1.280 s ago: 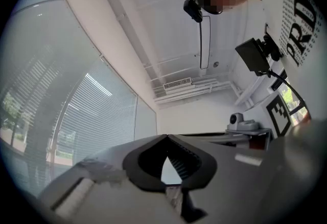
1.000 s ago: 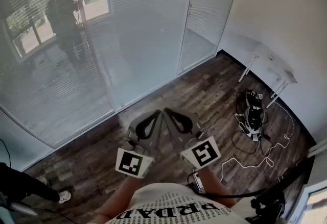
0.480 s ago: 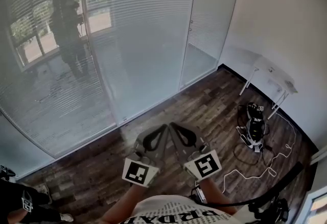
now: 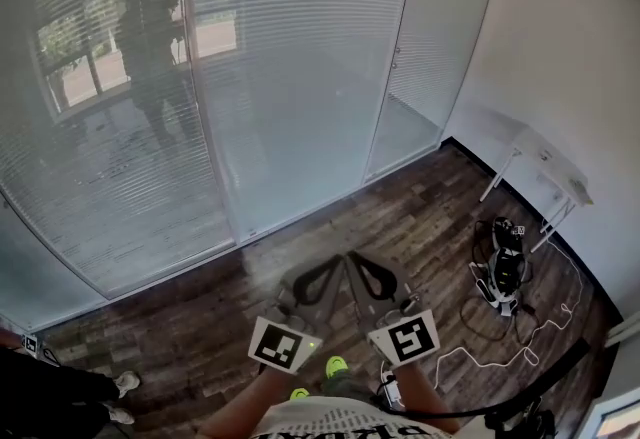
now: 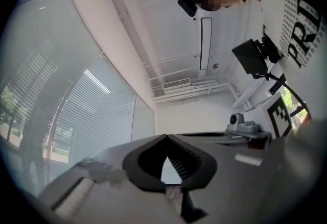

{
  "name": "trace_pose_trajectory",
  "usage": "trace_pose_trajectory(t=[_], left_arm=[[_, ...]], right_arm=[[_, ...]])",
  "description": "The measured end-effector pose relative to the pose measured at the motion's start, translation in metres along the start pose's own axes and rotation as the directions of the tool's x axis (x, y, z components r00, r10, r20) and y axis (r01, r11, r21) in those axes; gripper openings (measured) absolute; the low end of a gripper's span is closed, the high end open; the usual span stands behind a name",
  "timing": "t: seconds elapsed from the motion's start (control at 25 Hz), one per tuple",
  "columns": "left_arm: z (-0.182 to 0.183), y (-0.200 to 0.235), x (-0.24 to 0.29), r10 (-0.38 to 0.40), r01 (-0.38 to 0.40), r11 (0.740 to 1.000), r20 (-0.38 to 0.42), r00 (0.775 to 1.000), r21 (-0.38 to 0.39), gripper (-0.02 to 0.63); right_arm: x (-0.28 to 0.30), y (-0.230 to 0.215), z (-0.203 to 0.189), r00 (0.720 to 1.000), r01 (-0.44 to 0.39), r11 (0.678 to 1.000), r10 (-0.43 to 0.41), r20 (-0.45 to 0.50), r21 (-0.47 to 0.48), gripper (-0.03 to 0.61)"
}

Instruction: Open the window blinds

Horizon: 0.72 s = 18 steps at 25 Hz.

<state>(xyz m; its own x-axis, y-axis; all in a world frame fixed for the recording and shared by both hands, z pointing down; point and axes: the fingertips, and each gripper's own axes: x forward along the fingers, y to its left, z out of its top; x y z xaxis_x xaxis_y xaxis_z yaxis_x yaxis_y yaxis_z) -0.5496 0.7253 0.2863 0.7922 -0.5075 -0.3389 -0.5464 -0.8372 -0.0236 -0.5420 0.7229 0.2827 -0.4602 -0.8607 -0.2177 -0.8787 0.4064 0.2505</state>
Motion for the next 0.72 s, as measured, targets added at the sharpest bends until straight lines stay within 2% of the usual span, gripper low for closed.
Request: trace_pose_trajectory(t=[0.36,0.56,0.72], left_arm=[[-0.023,0.033,0.061,0.047,-0.047,0.998,-0.016,0.999,0.03,-0.009],[-0.042,0.055,0.131,0.059,-0.055,0.996,-0.052,0.997,0.075,-0.009],[-0.049,0.06,0.178,0.085,-0.082,0.993,-0.023,0.996,0.086,-0.009]], right_arm=[[0.036,-0.055,-0.018,0.998,-0.052,0.998,0.052,0.02,-0.03,0.009],[0.067,-0.124,-0.039,0.998,-0.058,0.998,0.058,-0.002,-0.023,0.008],[0.079,-0.17,-0.04,0.996,-0.069,0.997,0.071,0.051,-0.043,0.008]])
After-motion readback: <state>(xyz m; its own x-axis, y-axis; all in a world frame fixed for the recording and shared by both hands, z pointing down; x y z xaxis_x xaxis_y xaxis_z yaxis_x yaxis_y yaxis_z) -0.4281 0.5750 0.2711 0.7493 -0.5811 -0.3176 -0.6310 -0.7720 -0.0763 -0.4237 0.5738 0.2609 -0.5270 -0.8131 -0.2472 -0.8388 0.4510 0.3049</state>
